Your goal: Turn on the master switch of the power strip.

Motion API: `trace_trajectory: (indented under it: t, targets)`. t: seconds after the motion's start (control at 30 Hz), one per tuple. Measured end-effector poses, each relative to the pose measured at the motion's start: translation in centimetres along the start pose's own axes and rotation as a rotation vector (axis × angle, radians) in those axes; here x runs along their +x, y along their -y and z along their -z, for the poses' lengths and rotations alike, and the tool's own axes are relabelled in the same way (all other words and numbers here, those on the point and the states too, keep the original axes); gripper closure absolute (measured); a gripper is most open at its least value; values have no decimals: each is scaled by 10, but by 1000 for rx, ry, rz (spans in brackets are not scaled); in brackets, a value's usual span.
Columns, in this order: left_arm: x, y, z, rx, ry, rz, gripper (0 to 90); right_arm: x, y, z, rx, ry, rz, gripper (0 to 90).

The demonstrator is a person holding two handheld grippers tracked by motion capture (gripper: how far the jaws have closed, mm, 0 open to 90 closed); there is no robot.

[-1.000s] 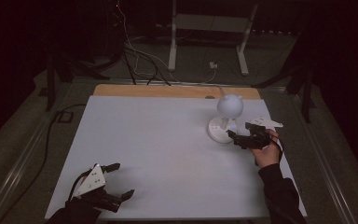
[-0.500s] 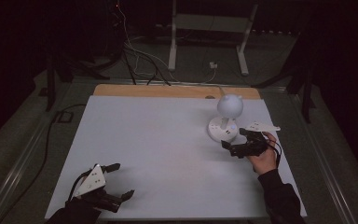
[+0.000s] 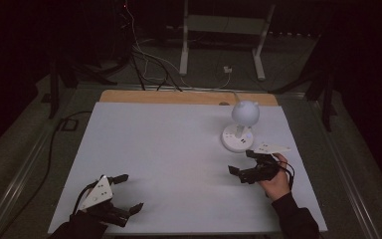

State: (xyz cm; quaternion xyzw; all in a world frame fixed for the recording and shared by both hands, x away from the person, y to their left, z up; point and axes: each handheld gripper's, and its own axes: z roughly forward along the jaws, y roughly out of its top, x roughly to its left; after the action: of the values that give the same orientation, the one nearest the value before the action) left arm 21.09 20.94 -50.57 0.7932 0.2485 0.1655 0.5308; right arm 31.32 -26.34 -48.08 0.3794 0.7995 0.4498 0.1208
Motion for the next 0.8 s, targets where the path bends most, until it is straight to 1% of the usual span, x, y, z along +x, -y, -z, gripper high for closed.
trace_trajectory:
  t: [0.03, 0.17, 0.23, 0.27, 0.33, 0.43, 0.5, 0.57, 0.73, 0.8]
  targets:
    - [0, 0, 0, -1, 0, -1, 2, 5, 4, 0, 10, -4, 11, 0]
    - [0, 0, 0, -5, -3, -1, 2, 10, 9, 0, 6, -17, 28, 0]
    - [0, 0, 0, -6, 1, -1, 2, 12, 14, 1, -5, -24, 25, 0]
    - [0, 0, 0, -5, 1, -1, 2, 14, 16, 1, 1, -33, 28, 0]
    - [0, 0, 0, -4, 1, -1, 3, 17, 20, 2, 5, -22, 50, 0]
    - [0, 0, 0, -2, 1, -3, 2, 20, 24, 5, 15, -32, 53, 0]
    - [0, 0, 0, -1, 0, -3, 3, 21, 27, 7, 14, -33, 60, 0]
    - [0, 0, 0, 0, 1, -6, 3, 21, 30, 10, 19, -39, 54, 0]
    - [-1, 0, 0, 0, 3, -7, 3, 22, 41, 16, 50, -57, 63, 0]
    - [-1, 0, -1, 1, 5, -7, 2, 23, 46, 18, 61, -60, 76, 0]
